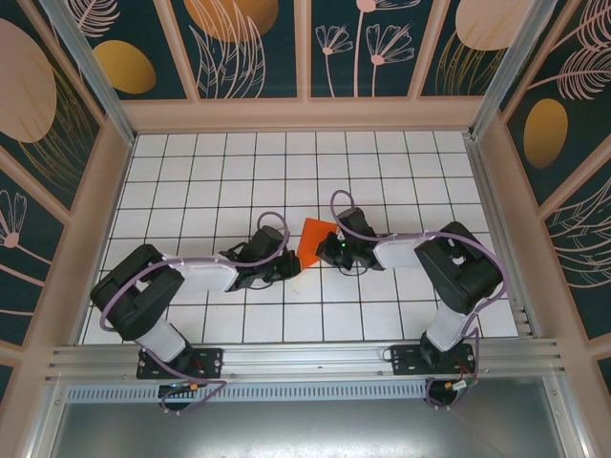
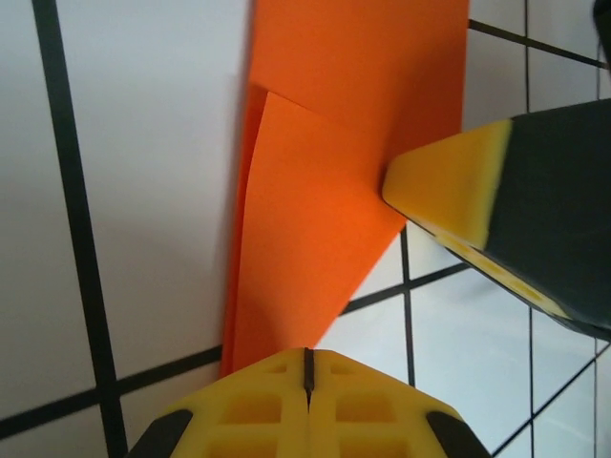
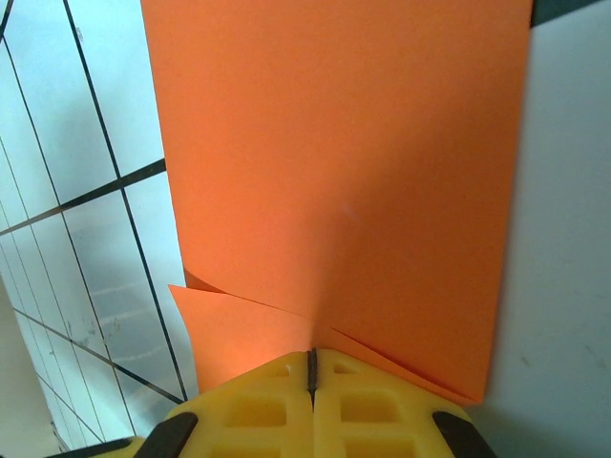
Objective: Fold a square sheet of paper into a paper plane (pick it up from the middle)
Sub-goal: Third fold the triangle at the center of the table.
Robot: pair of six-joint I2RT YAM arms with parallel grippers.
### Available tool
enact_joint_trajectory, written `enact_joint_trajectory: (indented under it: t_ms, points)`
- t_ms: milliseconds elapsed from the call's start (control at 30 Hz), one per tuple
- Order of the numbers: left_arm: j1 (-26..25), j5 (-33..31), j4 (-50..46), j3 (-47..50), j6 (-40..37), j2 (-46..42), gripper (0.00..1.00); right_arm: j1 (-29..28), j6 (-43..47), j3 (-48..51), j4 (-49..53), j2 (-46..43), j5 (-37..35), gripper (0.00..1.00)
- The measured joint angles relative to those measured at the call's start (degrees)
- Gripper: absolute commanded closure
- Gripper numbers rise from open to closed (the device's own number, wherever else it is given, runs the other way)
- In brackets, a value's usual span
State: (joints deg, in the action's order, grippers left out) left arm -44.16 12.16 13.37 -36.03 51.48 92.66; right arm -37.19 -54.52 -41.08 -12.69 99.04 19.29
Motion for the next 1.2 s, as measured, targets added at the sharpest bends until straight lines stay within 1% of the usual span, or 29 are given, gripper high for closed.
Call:
enact_joint_trajectory:
  t_ms: [133,333,467,600,933,1200]
  points:
    - [0.00,-0.90,-0.07,-1.40,0.11,2.47,1.00,0.00,1.57,-0.72,1.29,-0.02,-0.09,1.00]
    - [0.00,-1.27,0.09,-1.42,0.13,3.08,1.00,-0.13,5.92,-2.05,4.74,-0.55,-0.37,1.00]
    - [0.00,-1.22,0.79,-1.01,0.31,3.08,1.00,-2.01,8.13,-2.49,4.90,-1.03,-0.11,1.00]
    - [0.00,-1.07,1.09,-0.83,0.31,3.08,1.00,-3.72,8.90,-3.08,4.61,-1.11,0.28,1.00]
    - [0.00,-1.03,1.40,-0.85,0.87,3.45,1.00,-3.82,9.68,-3.58,4.13,1.42,0.55,1.00]
    - [0.00,-0.81,2.03,-0.85,1.38,3.76,1.00,-4.52,10.75,-3.63,3.52,1.53,2.05,1.00]
